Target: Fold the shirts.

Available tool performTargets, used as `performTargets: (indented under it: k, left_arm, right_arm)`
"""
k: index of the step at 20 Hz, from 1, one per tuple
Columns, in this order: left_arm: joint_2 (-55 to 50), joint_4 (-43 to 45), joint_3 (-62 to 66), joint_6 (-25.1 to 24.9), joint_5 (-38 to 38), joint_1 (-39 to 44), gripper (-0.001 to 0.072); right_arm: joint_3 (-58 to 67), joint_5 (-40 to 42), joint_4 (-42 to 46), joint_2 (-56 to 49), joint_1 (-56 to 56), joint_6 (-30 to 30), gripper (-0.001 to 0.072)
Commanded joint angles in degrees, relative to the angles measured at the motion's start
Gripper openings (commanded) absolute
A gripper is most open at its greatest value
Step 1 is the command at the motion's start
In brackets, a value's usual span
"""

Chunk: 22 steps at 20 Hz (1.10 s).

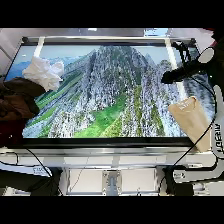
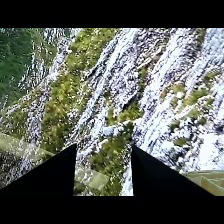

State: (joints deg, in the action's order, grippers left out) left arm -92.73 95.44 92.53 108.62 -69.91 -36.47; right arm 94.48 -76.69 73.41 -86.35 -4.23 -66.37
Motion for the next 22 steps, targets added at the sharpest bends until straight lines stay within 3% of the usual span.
performTargets:
  k: [1, 2, 3, 9, 13, 17, 22]
  left_arm:
    - [-2.2, -1.1, 0.0, 0.1, 4.0, -0.3, 0.0479]
    - [-2.2, -1.6, 0.1, 0.0, 4.7, -0.3, 0.0186]
    - [-2.2, -2.2, 0.5, -0.7, 4.5, -0.3, 0.0011]
    - [1.3, -16.9, 9.3, -11.6, -3.0, 0.5, 0.0012]
    - [10.3, -39.3, 12.2, -19.8, -1.7, 5.2, 0.0012]
    - [15.9, -57.7, 12.3, -27.9, -1.9, 18.0, 0.0011]
    - [15.3, -58.9, 12.3, -30.0, 0.8, 43.7, 0.0011]
  right_arm:
    - [0.1, -0.7, -2.6, 0.0, 0.0, 0.0, 0.0406]
    - [0.1, -0.7, -3.9, 0.0, 0.0, 0.0, 0.0406]
    - [0.1, -0.6, -4.9, 0.0, 0.0, 0.0, 0.0406]
    - [0.1, -2.5, -9.7, 0.0, 0.1, 0.0, 0.0406]
    - [0.1, -7.9, -11.1, 0.0, 0.0, -1.8, 0.0406]
    - [0.1, -13.1, -10.8, 0.0, 0.0, -1.7, 0.0406]
    - [0.1, -16.1, -9.5, 0.0, 0.0, -1.5, 0.0406]
